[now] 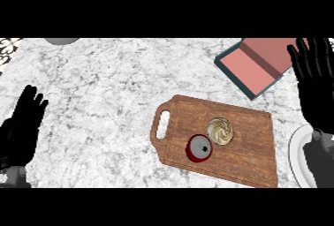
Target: Pick the cupcake from the cutting board and place it in the cardboard box
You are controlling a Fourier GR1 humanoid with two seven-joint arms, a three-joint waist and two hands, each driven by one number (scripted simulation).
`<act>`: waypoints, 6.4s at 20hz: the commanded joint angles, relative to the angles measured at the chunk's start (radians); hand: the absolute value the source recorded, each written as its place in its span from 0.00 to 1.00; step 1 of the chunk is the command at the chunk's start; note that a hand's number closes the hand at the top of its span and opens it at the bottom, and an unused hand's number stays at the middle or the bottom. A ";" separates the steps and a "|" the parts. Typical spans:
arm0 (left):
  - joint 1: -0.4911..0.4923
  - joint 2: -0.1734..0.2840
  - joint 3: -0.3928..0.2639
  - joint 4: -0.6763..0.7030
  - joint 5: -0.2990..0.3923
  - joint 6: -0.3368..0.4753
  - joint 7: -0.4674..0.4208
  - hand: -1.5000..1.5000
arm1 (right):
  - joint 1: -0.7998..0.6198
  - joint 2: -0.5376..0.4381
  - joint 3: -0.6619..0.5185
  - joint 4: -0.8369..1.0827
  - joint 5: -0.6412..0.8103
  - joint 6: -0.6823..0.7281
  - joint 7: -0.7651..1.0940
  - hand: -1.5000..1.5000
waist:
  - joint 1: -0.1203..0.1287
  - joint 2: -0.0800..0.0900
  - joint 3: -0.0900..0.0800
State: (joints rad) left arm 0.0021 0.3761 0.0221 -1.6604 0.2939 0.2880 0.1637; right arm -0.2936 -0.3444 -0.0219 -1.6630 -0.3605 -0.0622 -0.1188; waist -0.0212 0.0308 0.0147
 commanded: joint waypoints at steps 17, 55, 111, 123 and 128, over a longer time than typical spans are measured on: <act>-0.012 0.009 -0.015 0.033 0.081 -0.201 0.034 0.50 | 0.017 -0.209 0.048 0.140 0.201 0.389 -0.374 0.00 | 0.025 -0.030 -0.015; 0.014 -0.044 0.095 0.043 0.017 -0.322 0.036 0.50 | -0.055 -0.157 0.305 -0.191 0.753 0.863 0.505 0.00 | 0.021 -0.032 -0.015; 0.004 -0.182 0.179 0.003 -0.108 -0.403 0.073 0.50 | -0.064 0.122 0.332 0.305 1.439 0.683 0.117 1.00 | 0.026 -0.030 -0.015; -0.037 -0.179 0.194 -0.033 -0.087 -0.398 0.156 0.50 | -0.157 0.204 0.294 0.414 1.504 0.594 0.082 1.00 | 0.027 -0.030 -0.015; -0.068 -0.167 0.181 0.027 -0.091 -0.435 0.112 0.50 | -0.349 0.340 0.153 0.602 1.432 0.512 0.500 1.00 | 0.076 -0.014 -0.015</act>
State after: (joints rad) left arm -0.0502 0.2058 0.2133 -1.6512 0.2069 -0.1320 0.2880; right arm -0.5319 -0.0642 0.2091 -1.1722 1.1085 0.4962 0.1689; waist 0.0274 0.0083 0.0001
